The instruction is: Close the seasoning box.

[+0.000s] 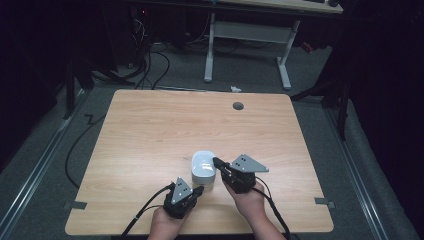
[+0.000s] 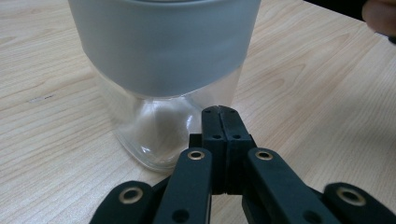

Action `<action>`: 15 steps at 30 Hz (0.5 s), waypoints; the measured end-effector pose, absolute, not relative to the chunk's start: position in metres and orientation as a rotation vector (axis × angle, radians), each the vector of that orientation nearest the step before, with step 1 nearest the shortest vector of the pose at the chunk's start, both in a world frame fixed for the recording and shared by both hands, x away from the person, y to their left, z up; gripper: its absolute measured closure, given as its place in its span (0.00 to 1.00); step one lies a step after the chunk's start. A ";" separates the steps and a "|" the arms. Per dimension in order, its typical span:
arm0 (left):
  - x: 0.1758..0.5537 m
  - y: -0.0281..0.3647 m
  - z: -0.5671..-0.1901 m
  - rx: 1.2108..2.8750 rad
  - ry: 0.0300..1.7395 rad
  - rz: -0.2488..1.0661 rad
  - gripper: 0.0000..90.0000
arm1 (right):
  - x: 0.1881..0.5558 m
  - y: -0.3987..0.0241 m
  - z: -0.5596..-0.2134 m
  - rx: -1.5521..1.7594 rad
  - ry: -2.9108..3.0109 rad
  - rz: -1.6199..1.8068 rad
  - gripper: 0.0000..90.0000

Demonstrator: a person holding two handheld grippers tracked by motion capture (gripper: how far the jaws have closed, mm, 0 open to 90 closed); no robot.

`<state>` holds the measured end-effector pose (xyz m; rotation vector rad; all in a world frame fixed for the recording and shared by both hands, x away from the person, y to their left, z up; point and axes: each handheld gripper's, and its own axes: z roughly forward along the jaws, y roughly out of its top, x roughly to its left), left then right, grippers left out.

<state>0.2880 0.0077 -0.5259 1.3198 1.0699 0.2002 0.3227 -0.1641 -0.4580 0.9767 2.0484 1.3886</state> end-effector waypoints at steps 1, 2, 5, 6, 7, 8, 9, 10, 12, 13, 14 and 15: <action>0.288 0.008 -0.526 1.320 1.070 0.200 1.00 | 0.323 -0.164 -0.458 0.977 2.048 1.389 1.00; 0.288 0.008 -0.526 1.321 1.069 0.201 1.00 | 0.320 -0.166 -0.458 0.977 2.036 1.394 1.00; 0.286 0.010 -0.526 1.336 1.063 0.209 1.00 | 0.320 -0.170 -0.455 0.970 2.023 1.383 1.00; 0.285 0.012 -0.526 1.337 1.061 0.214 1.00 | 0.320 -0.172 -0.454 0.980 2.020 1.381 1.00; 0.285 0.012 -0.526 1.337 1.061 0.214 1.00 | 0.321 -0.174 -0.453 0.982 2.018 1.373 1.00; 0.285 0.018 -0.524 1.335 1.065 0.217 1.00 | 0.322 -0.176 -0.453 0.987 2.016 1.362 1.00; 0.286 0.022 -0.524 1.332 1.070 0.221 1.00 | 0.323 -0.179 -0.453 0.999 2.013 1.361 1.00; 0.286 0.022 -0.524 1.332 1.070 0.221 1.00 | 0.324 -0.182 -0.453 1.007 2.010 1.354 1.00; 0.289 0.034 -0.522 1.329 1.086 0.246 1.00 | 0.326 -0.187 -0.454 1.025 2.003 1.347 0.99; 0.289 0.034 -0.522 1.329 1.086 0.246 1.00 | 0.326 -0.187 -0.454 1.025 2.003 1.347 0.99; 0.290 0.043 -0.520 1.330 1.091 0.269 1.00 | 0.328 -0.193 -0.456 1.048 1.995 1.338 0.99; 0.290 0.043 -0.520 1.330 1.091 0.269 1.00 | 0.328 -0.193 -0.456 1.048 1.995 1.338 0.99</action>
